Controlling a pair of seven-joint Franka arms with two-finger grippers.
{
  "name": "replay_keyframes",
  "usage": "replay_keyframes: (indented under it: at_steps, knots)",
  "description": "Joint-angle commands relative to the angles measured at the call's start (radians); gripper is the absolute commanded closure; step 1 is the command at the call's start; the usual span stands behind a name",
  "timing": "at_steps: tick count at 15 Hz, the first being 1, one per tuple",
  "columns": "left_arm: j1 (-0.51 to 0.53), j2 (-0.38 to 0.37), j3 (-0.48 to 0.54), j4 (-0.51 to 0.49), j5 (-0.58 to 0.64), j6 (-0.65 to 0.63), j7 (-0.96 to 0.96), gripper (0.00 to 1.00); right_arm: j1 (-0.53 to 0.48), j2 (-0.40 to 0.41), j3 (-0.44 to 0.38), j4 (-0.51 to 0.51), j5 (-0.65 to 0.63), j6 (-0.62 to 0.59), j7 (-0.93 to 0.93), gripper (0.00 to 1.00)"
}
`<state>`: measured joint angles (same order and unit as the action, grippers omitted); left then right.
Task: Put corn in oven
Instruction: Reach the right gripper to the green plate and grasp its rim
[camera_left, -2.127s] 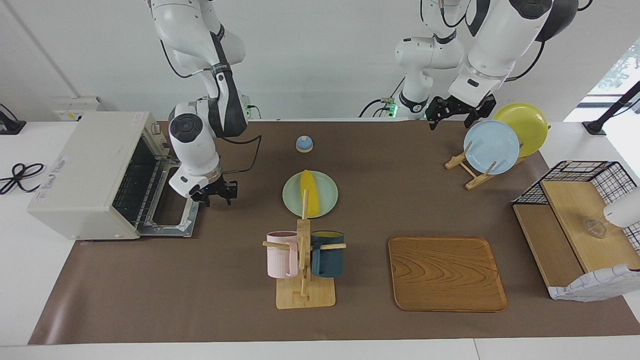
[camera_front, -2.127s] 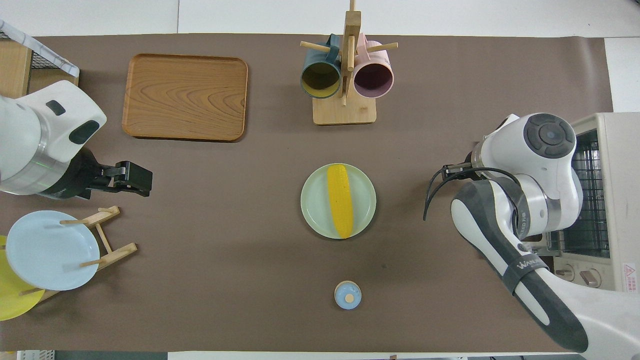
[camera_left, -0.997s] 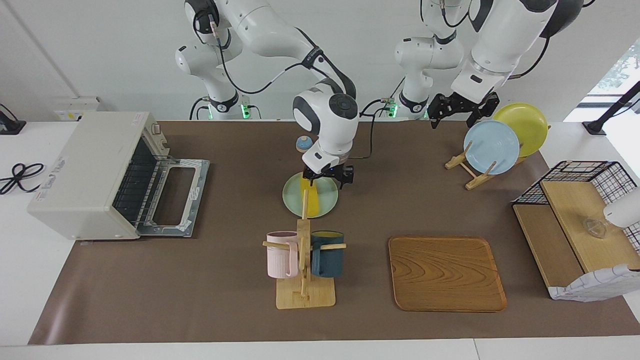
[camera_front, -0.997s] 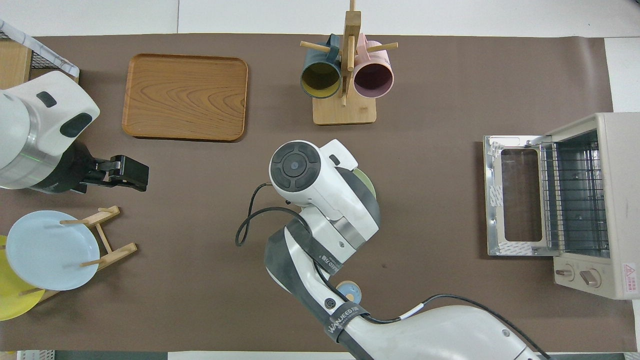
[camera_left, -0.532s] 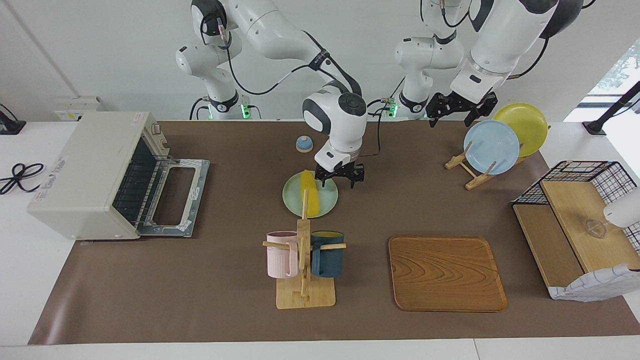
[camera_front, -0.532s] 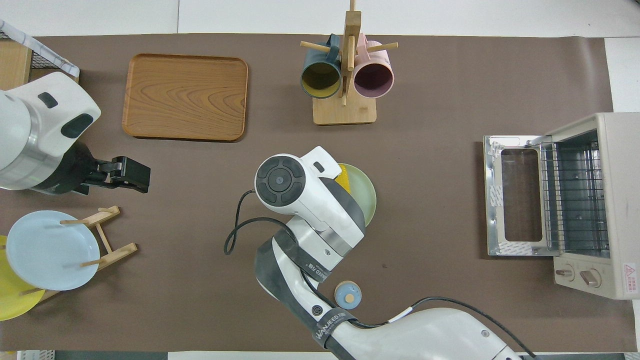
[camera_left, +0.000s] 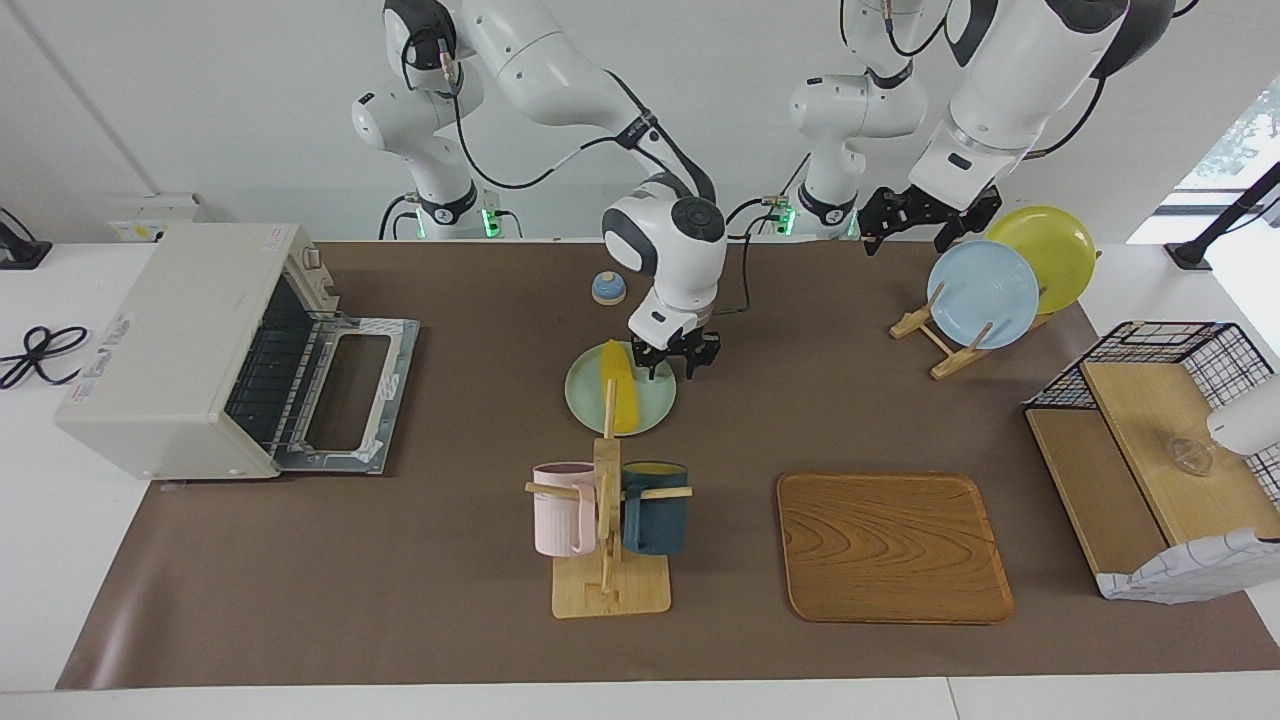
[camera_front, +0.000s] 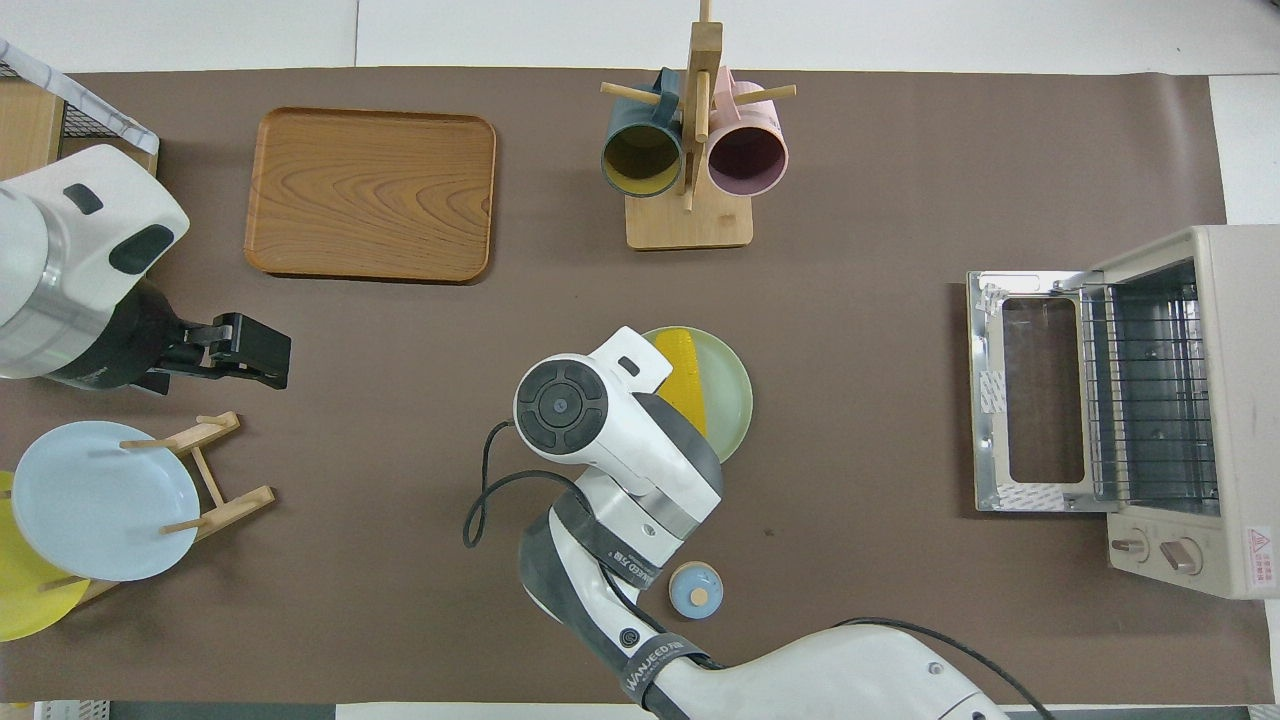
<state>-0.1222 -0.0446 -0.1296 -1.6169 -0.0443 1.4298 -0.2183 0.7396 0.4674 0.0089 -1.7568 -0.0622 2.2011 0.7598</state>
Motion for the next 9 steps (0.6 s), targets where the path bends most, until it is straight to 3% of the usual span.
replay_keyframes:
  at_steps: [1, 3, 6, 9]
  knots:
    - [0.024, 0.017, -0.019, 0.035, -0.014, -0.032, 0.011, 0.0, -0.002, -0.036, 0.003, -0.056, 0.001, 0.028, -0.017, 0.85]
    - [0.019, 0.009, -0.018, 0.035, -0.014, -0.029, 0.01, 0.0, 0.0, -0.045, 0.003, -0.091, -0.001, 0.055, -0.02, 1.0]
    - [0.021, 0.008, -0.016, 0.035, -0.017, -0.02, 0.008, 0.0, 0.015, -0.049, 0.002, -0.082, -0.042, 0.02, -0.023, 1.0]
    - [0.021, 0.008, -0.013, 0.035, -0.029, -0.019, 0.008, 0.0, 0.01, -0.044, 0.002, 0.026, -0.137, -0.186, -0.027, 1.0]
